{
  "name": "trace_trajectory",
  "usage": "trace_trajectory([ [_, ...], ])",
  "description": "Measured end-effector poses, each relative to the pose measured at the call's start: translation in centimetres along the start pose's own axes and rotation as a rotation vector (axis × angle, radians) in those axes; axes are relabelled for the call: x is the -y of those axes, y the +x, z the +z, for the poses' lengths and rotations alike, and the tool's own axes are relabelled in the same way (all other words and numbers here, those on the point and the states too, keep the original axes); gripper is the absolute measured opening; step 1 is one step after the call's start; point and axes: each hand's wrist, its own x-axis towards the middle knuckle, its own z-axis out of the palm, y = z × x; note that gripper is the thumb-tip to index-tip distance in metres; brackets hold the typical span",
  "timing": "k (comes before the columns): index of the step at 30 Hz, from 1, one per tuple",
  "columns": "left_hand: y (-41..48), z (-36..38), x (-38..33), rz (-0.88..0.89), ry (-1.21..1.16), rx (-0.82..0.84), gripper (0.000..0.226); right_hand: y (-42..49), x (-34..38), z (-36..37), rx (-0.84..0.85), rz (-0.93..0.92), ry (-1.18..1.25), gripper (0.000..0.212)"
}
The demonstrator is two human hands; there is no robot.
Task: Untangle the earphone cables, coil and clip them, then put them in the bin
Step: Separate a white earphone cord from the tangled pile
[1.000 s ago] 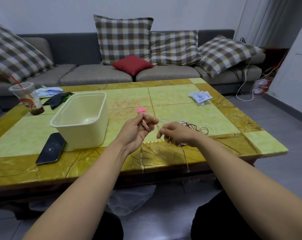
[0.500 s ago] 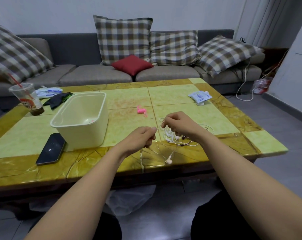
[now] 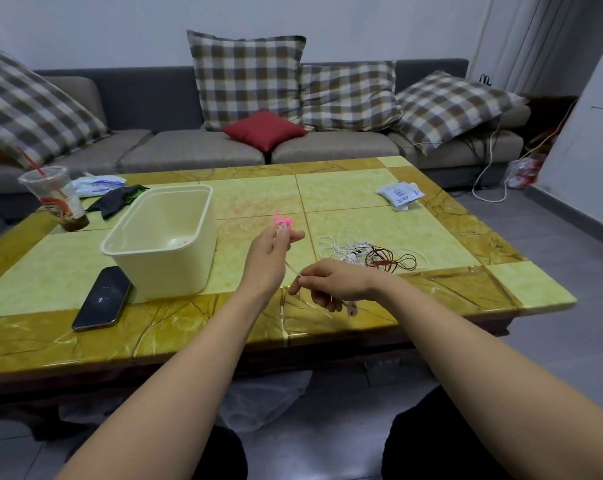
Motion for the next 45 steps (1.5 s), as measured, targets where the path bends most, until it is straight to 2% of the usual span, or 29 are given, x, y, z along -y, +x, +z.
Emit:
trace_trajectory([
  [2,-0.1,-0.2,0.8,0.07,0.276,0.041,0.036,-0.2,0.6,-0.3,-0.057,-0.059,-0.052,0.028],
  [3,0.0,-0.5,1.2,0.069,0.334,0.093,0.036,-0.2,0.6,-0.6,-0.129,-0.092,-0.063,0.028],
  [6,-0.4,-0.4,1.0,-0.032,0.265,0.285,0.043,-0.2,-0.1,-1.6,-0.342,-0.134,-0.086,0.031],
  [11,-0.9,-0.4,0.3,-0.146,0.163,0.374,0.042,0.0,-1.3,-2.0,-0.517,-0.177,-0.01,0.011],
  [13,-0.8,-0.5,0.4,-0.194,0.07,0.371,0.04,-0.1,-1.5,-2.0,-0.492,-0.185,0.029,0.008],
  [18,-0.5,-0.3,0.3,-0.236,-0.166,0.36,0.038,-0.3,-1.9,-1.7,-0.331,-0.199,0.266,0.019],
  [25,0.0,-0.4,0.7,-0.334,-0.298,0.296,0.04,0.5,-2.0,-1.0,-0.138,-0.19,0.388,0.028],
  [31,0.2,-0.5,0.8,-0.316,-0.211,0.268,0.042,2.0,-2.3,-0.7,-0.302,-0.172,0.23,0.022],
  [37,0.7,-0.5,1.2,-0.258,-0.03,0.199,0.039,2.7,-2.4,-0.6,-0.341,-0.172,-0.002,0.027],
  [41,1.0,-0.9,1.3,-0.292,-0.075,0.241,0.036,3.3,-2.9,-0.6,-0.175,-0.052,0.423,0.043],
  [45,1.3,-1.6,1.9,-0.288,-0.122,0.303,0.037,3.0,-2.9,-0.8,0.012,-0.089,0.731,0.036],
])
